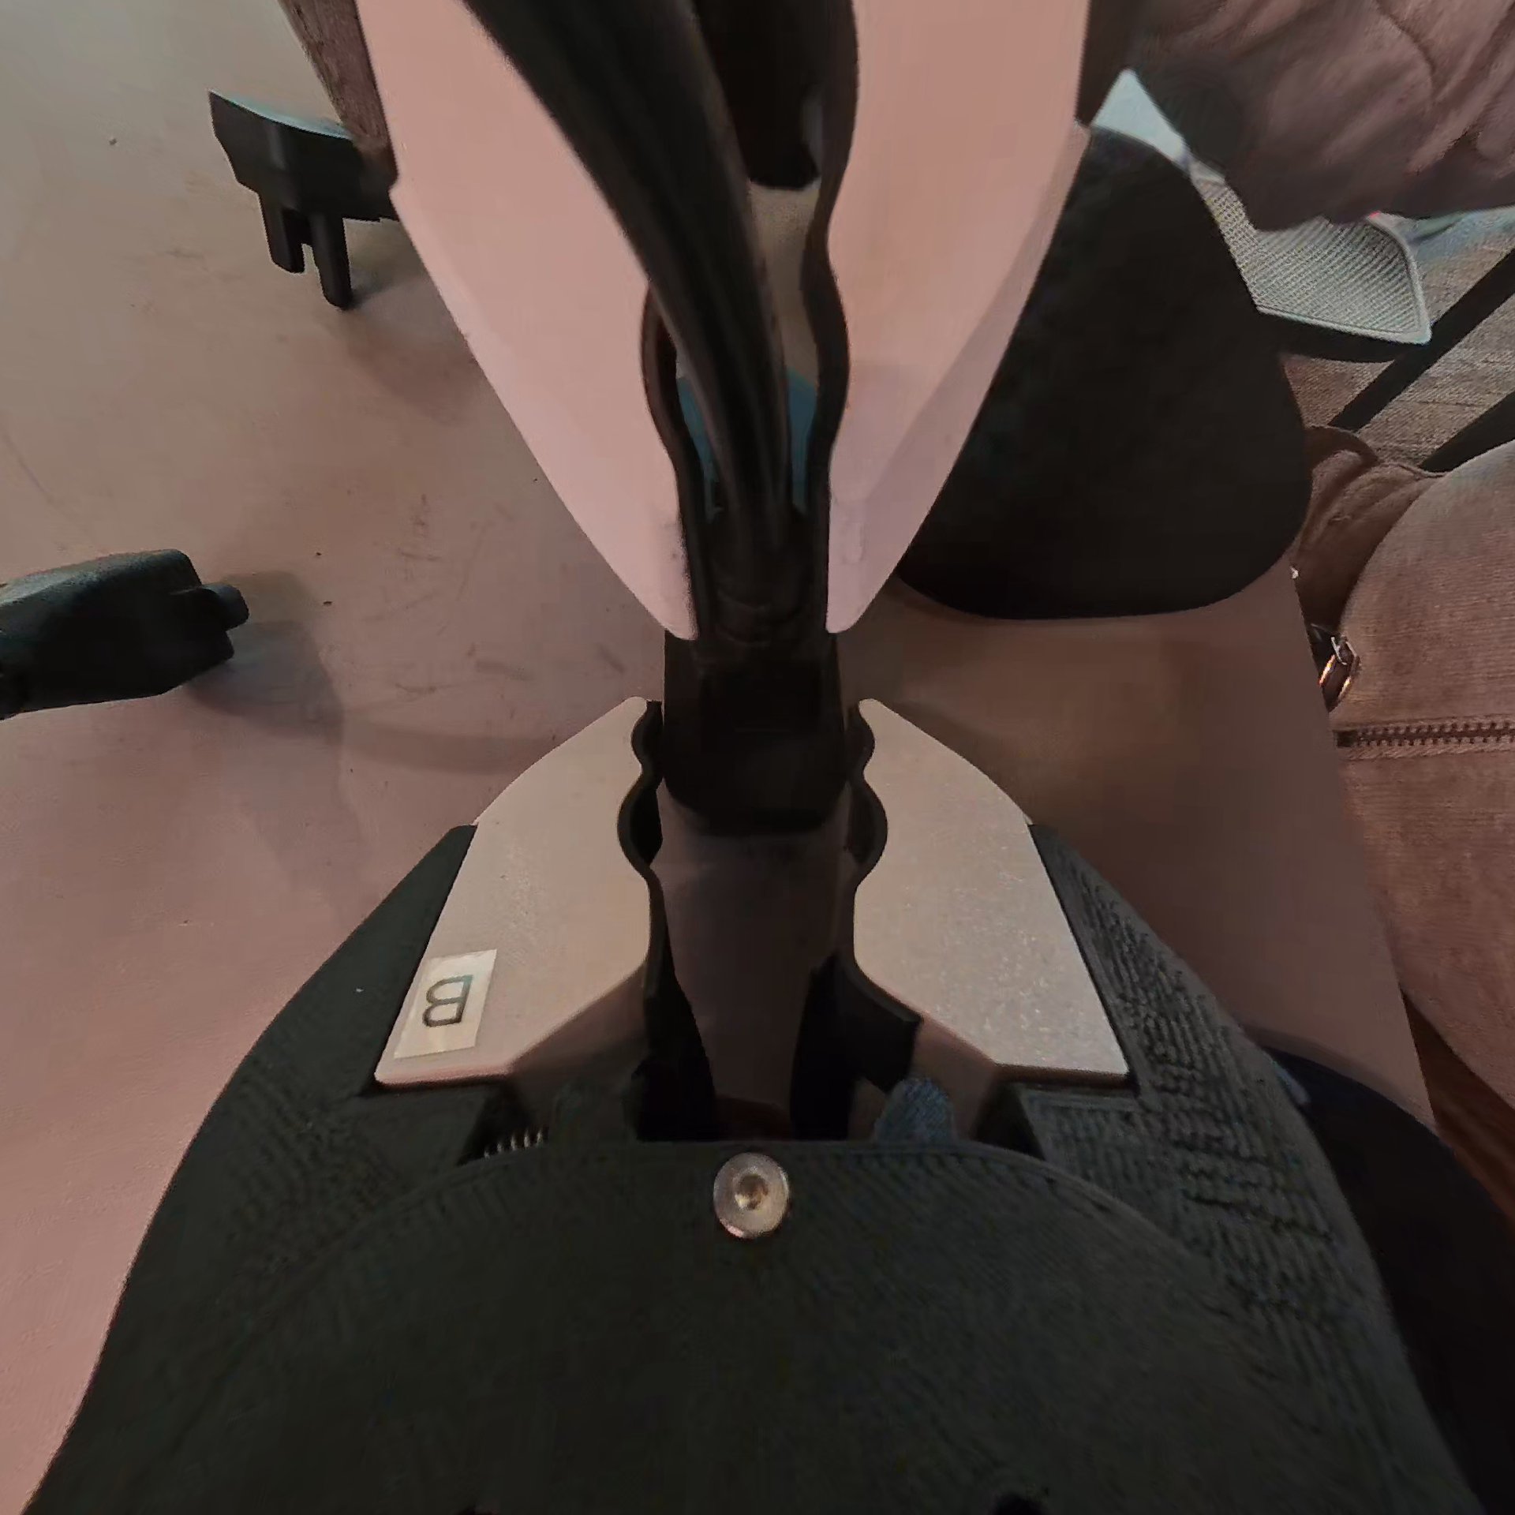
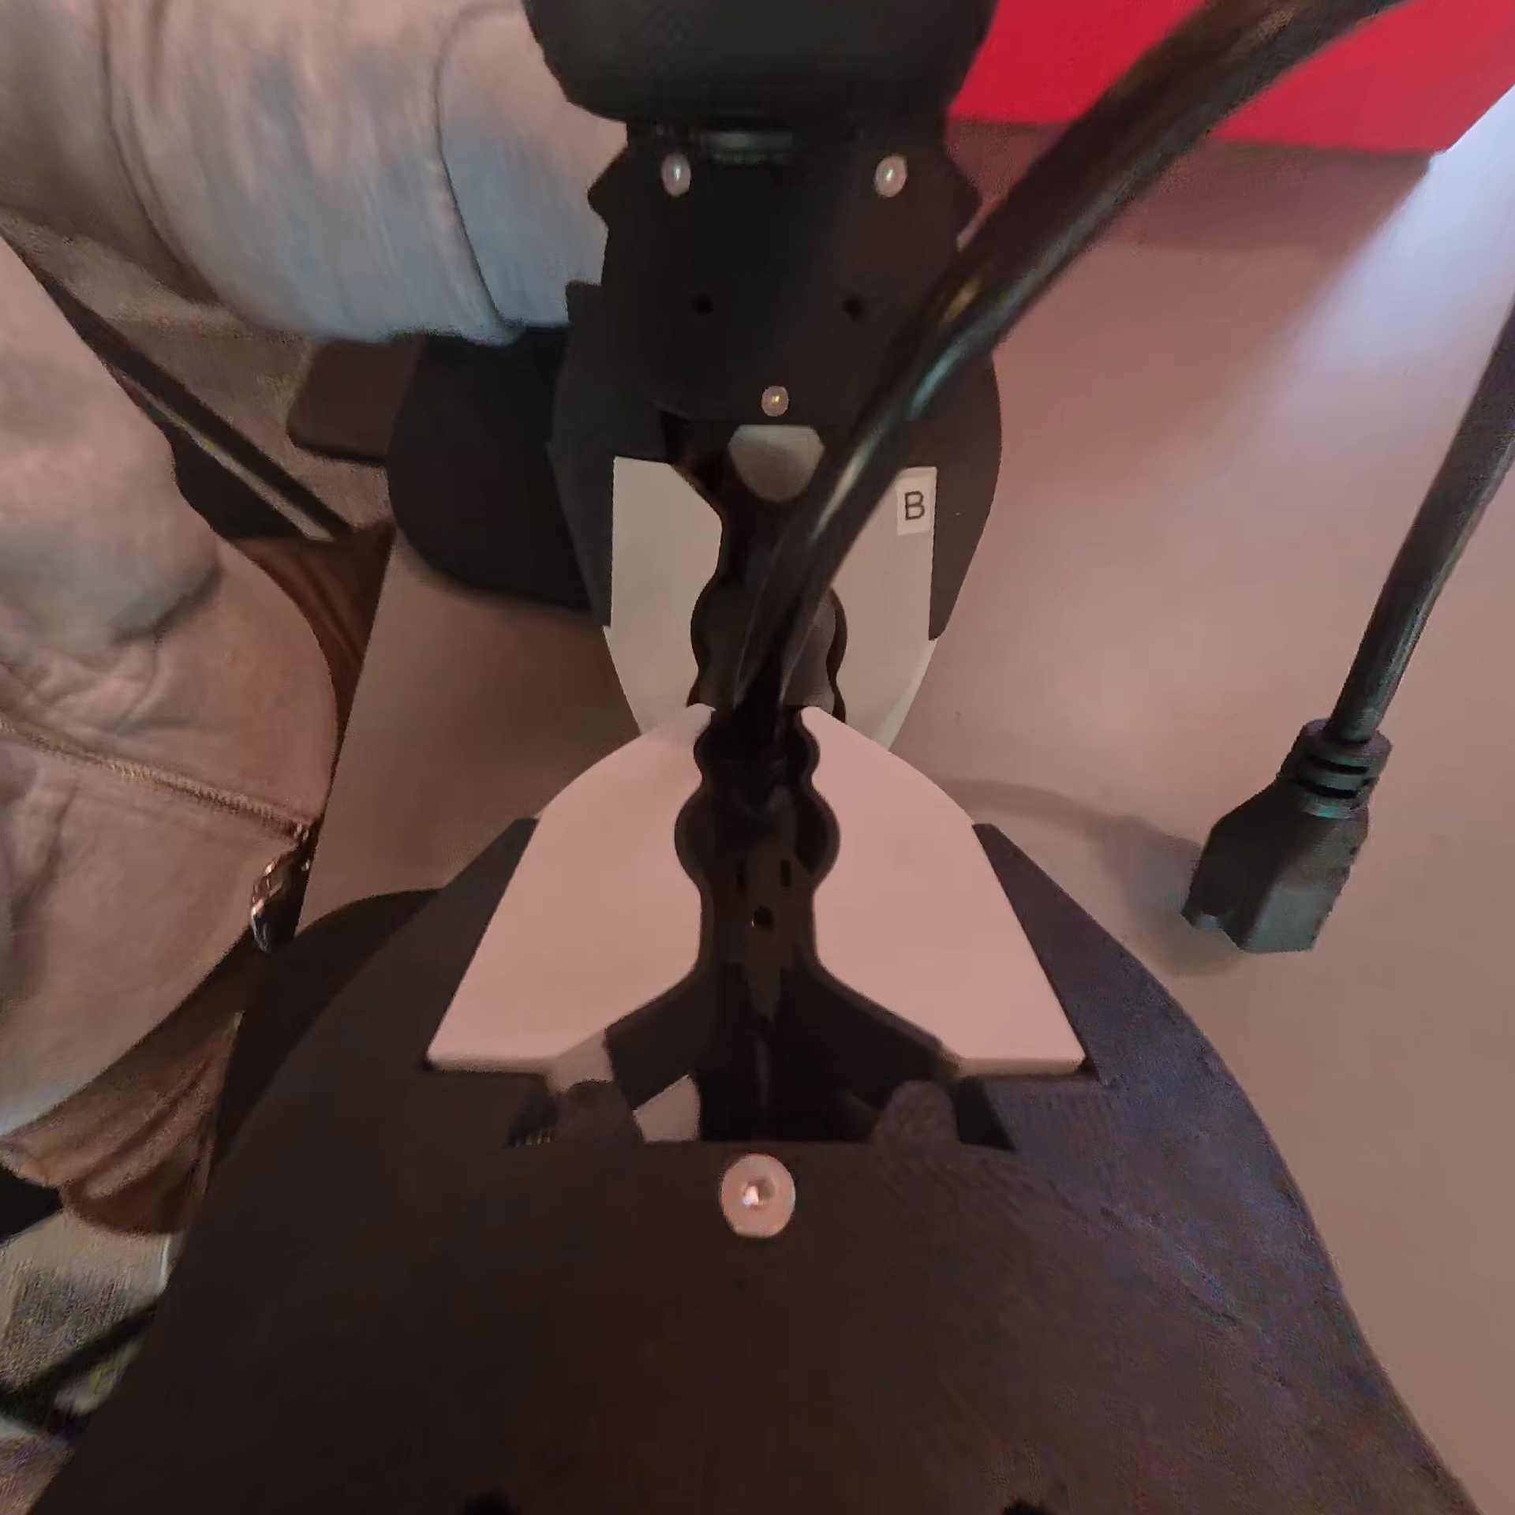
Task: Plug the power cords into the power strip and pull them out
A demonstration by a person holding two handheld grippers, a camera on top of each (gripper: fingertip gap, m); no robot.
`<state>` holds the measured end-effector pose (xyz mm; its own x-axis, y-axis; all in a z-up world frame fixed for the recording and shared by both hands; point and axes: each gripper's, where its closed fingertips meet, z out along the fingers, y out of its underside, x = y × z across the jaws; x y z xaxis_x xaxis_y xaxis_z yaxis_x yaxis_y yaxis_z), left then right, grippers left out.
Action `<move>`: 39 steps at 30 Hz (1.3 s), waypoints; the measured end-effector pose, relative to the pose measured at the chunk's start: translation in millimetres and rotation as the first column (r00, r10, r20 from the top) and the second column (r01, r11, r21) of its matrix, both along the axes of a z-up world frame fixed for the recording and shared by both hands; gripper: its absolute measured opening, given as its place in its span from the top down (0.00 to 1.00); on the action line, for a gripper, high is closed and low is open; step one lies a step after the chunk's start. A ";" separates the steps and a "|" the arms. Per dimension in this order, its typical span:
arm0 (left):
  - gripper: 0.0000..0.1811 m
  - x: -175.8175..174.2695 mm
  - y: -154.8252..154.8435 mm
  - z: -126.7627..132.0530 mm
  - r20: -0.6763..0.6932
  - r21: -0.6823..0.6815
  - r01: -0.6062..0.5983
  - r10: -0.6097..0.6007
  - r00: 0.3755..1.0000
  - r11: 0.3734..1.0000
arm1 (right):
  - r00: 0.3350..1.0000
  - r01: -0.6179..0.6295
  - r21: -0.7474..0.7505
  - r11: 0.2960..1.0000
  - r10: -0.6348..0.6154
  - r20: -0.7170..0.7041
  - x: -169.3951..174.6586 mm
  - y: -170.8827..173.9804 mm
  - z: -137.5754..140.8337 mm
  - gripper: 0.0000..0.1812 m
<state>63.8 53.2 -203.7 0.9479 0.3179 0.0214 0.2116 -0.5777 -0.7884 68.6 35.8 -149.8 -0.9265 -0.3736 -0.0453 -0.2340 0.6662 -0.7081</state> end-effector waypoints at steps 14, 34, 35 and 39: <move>0.76 2.5 0.4 -1.3 0.041 0.009 0.015 -0.015 0.999 1.000 | 0.991 0.102 0.335 0.937 -0.065 -0.121 0.2 4.5 -7.5 0.91; 0.76 4.1 -2.7 -1.3 0.069 0.018 0.022 -0.023 0.997 1.000 | 0.984 0.093 0.310 0.946 -0.041 -0.172 2.6 -2.3 -9.5 0.91; 0.76 4.2 -2.5 -1.3 0.069 0.018 0.023 -0.024 0.997 1.000 | 0.986 0.090 0.304 0.948 -0.042 -0.162 2.7 -1.4 -9.5 0.90; 0.76 4.7 -1.5 -1.3 0.073 0.019 0.026 -0.027 0.997 0.999 | 0.992 0.069 0.293 0.954 -0.034 -0.123 1.9 -3.2 -9.5 0.91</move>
<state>68.5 51.7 -205.0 0.9516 0.2917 0.0964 0.2538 -0.5697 -0.7817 70.5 32.7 -159.4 -0.9497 -0.3109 -0.0388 -0.2617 0.8551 -0.4476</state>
